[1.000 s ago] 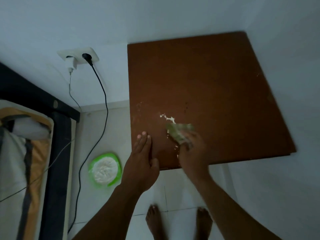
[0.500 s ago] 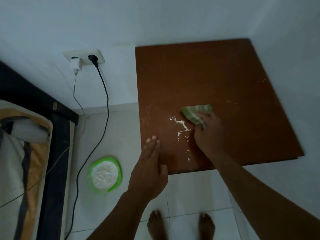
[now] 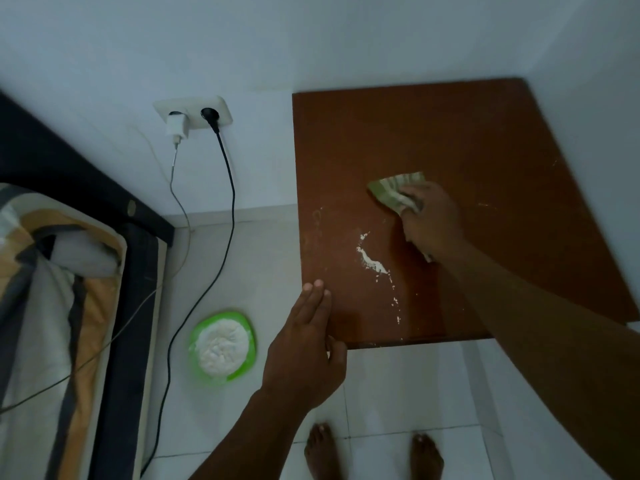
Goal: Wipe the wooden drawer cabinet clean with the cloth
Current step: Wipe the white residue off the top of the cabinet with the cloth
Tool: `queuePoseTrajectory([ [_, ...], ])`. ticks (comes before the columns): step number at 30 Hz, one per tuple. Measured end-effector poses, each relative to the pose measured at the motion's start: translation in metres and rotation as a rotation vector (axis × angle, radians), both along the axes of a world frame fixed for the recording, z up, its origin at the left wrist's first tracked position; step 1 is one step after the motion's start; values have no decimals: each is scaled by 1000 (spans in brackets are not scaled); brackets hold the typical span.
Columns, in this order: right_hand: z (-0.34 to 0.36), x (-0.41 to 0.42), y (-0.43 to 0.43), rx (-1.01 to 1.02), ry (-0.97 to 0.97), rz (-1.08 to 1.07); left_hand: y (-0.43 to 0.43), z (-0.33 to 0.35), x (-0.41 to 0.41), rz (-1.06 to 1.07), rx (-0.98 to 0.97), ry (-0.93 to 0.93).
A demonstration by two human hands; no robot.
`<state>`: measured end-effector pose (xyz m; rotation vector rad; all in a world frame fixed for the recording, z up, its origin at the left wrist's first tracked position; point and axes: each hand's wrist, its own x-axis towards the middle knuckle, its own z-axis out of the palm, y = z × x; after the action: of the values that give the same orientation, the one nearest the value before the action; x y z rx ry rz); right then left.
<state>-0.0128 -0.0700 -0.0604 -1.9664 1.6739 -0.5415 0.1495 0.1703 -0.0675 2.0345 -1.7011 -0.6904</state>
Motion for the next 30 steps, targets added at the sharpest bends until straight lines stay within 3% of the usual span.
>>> queuePoseTrajectory([
  [3,-16,21,29,-96,101,177,0,-2,3,2,6,19],
  [8,-11,37,71,24,-73,440,-3,5,11,-17,11,54],
  [13,22,42,32,179,-213,262,-2,4,13,-18,15,96],
  [19,7,97,-36,84,-93,229,1,-2,12,-7,-1,120],
  [25,-7,95,20,30,-38,587,20,-4,8,0,-29,104],
  [30,17,50,74,258,-102,748,13,2,8,19,-26,95],
])
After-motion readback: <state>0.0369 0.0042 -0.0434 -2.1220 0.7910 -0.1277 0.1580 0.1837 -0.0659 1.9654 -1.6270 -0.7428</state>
